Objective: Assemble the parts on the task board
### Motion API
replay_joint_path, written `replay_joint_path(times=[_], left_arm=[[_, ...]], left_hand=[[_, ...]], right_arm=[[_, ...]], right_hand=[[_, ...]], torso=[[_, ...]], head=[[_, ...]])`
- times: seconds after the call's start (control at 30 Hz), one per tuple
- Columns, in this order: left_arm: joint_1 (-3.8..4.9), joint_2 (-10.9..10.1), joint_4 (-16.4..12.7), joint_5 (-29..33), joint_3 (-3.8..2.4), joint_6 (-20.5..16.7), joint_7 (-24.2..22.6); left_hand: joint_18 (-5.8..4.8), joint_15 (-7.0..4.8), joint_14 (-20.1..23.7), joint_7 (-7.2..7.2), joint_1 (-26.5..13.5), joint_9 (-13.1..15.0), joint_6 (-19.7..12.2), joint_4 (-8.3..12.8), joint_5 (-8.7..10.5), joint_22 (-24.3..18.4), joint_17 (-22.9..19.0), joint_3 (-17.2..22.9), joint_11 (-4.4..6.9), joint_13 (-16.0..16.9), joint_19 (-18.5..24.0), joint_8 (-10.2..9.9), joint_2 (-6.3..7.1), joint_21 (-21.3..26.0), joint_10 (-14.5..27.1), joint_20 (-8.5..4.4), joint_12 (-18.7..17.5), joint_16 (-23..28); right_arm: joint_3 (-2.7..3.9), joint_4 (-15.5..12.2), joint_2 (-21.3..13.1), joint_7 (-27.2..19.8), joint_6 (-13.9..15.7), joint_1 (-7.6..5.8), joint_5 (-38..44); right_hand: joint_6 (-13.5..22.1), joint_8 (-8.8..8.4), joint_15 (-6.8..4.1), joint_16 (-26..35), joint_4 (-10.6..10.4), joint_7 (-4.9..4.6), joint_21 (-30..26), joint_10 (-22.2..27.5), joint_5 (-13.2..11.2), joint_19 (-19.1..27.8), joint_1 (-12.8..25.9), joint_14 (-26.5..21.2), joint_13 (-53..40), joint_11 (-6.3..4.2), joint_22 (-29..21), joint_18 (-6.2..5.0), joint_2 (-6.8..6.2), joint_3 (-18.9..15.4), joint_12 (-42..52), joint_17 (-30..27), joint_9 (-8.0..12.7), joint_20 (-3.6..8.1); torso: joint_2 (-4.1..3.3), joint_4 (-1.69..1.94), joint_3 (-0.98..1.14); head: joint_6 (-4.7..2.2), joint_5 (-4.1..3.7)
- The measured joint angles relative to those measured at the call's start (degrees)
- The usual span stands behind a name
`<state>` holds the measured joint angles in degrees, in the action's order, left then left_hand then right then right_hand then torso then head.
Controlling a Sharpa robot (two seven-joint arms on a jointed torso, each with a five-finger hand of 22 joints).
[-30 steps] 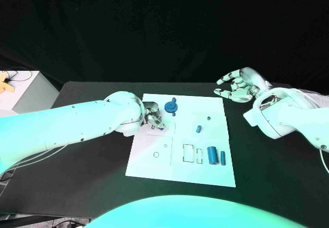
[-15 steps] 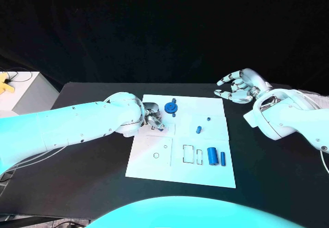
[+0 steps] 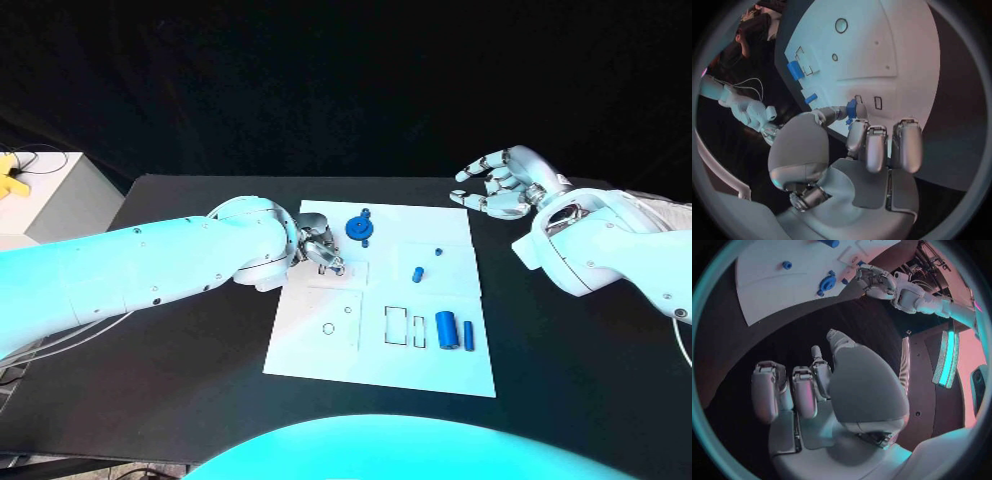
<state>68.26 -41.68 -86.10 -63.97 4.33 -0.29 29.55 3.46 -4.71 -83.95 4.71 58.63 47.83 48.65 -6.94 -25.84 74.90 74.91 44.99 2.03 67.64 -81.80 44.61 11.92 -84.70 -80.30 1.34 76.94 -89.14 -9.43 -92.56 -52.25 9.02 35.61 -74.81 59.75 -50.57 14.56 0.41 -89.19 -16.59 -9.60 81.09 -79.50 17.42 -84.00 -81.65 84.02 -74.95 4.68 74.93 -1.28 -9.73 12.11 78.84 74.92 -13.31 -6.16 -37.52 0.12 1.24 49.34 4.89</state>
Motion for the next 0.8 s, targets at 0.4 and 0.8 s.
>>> replay_joint_path(times=[0.4, 0.8], left_arm=[[0.01, 0.14, 0.12, 0.42, -0.30, -2.64, -0.05], [-0.05, 2.80, 2.83, 0.28, 0.17, -2.41, -0.05]], left_hand=[[0.00, 0.00, 0.00, -0.01, 0.01, 0.01, 0.00, 0.00, 0.02, 0.05, 0.00, 0.00, 0.00, 0.00, 0.00, -0.03, -0.01, 0.00, 0.00, 0.00, 0.00, 0.00], [0.00, 0.01, 0.00, -0.01, 0.17, 0.01, 0.01, 0.00, 0.17, 0.04, 0.00, 0.00, 0.00, 0.20, 0.00, -0.23, -0.17, 0.00, -0.01, 0.00, 0.00, 0.00]], right_arm=[[0.00, -0.06, -0.02, -0.03, 0.00, 0.05, 0.00], [0.00, -0.12, -0.03, -0.03, 0.00, 0.06, 0.00]], right_hand=[[0.00, 0.00, 0.00, 0.00, 0.00, 0.00, 0.00, 0.00, 0.00, 0.00, 0.00, 0.00, 0.01, 0.00, -0.01, 0.00, 0.00, 0.00, 0.00, 0.00, 0.00, 0.00], [0.00, 0.00, 0.00, 0.00, 0.16, 0.00, 0.00, 0.00, 0.00, 0.00, 0.00, 0.00, 0.01, 0.00, -0.02, -0.01, 0.00, 0.16, 0.00, -0.01, -0.01, 0.00]], torso=[[-0.03, -0.04, 0.08], [-0.10, -0.12, 0.10]], head=[[0.09, 0.01], [0.23, 0.07]])
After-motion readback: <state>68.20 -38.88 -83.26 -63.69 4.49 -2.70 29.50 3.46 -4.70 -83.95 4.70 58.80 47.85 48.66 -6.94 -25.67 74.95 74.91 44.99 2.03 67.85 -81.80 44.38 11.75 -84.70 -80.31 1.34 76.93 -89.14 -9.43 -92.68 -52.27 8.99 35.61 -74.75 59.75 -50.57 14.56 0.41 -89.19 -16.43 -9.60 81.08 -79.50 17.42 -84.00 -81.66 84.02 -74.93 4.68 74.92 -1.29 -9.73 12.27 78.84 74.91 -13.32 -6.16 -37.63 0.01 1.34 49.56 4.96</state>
